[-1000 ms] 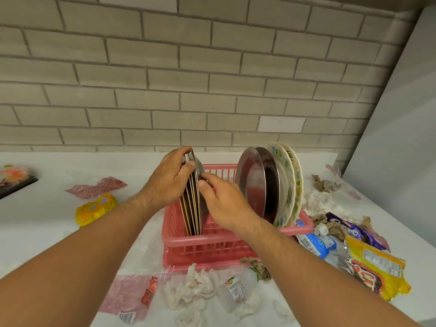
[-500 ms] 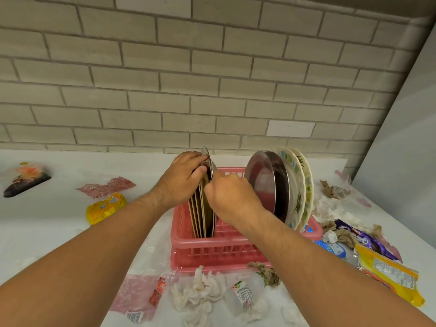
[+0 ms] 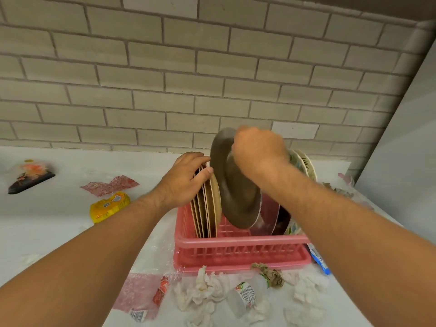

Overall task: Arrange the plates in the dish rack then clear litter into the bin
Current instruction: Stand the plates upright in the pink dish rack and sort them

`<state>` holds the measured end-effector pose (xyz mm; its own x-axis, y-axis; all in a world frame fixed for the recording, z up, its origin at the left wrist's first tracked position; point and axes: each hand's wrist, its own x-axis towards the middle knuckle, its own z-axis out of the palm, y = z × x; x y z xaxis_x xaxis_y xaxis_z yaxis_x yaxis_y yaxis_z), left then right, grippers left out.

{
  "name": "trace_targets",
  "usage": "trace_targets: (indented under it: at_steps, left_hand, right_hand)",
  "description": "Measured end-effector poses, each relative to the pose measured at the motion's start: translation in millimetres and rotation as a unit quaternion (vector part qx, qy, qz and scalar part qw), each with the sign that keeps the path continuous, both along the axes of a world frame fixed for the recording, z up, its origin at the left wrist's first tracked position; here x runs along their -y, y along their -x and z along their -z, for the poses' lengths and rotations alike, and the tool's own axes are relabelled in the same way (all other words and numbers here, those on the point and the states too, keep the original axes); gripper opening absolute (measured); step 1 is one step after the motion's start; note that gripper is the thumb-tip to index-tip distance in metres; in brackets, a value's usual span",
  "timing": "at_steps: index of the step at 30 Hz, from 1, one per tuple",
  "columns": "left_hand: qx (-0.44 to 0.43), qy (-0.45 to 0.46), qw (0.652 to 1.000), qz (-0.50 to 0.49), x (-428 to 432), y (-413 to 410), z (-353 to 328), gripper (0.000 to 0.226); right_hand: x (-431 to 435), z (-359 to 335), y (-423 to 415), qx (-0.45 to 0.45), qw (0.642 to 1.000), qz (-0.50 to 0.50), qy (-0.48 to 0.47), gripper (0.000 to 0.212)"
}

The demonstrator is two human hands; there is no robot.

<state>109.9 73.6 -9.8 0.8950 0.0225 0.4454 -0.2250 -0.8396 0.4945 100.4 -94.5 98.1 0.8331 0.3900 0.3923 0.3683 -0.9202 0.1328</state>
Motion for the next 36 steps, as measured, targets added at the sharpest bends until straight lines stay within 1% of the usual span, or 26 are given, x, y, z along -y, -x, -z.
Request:
trace_targets:
  at_steps: [5, 9, 12, 15, 19, 25, 28, 32, 36]
  left_hand:
    - [0.005, 0.01, 1.0, 0.0, 0, 1, 0, 0.046]
    - [0.005, 0.011, 1.0, -0.001, 0, 1, 1, 0.045]
    - [0.006, 0.01, 1.0, -0.001, 0, 1, 1, 0.045]
    - [0.008, 0.011, 1.0, -0.001, 0, 1, 0, 0.045]
    - [0.012, 0.008, 1.0, 0.002, 0, 0, 1, 0.044]
    - [0.011, 0.009, 1.0, 0.002, 2, 1, 0, 0.044]
    - [0.009, 0.009, 1.0, 0.0, 2, 0, 1, 0.044]
    - [0.007, 0.009, 1.0, -0.002, 4, 0, 0, 0.045]
    - [0.007, 0.008, 1.0, -0.001, 4, 0, 0, 0.044]
  right_hand:
    - [21, -35, -20, 0.053, 0.997, 0.043, -0.019, 0.026]
    - [29, -26, -26, 0.082, 0.996, 0.033, 0.004, 0.028]
    - [30, -3, -28, 0.064, 0.997, 0.022, 0.03, 0.025]
    - [29, 13, -29, 0.031, 0.999, 0.024, 0.033, 0.023]
    - [27, 20, -29, 0.026, 0.998, 0.034, 0.04, 0.02]
    - [28, 35, -32, -0.004, 0.997, 0.045, 0.055, 0.027]
    - [30, 41, -36, -0.018, 0.998, 0.036, 0.05, 0.027]
    - [28, 51, -41, -0.033, 0.998, 0.031, 0.037, 0.037]
    - [29, 47, -41, -0.052, 0.997, 0.032, 0.048, 0.033]
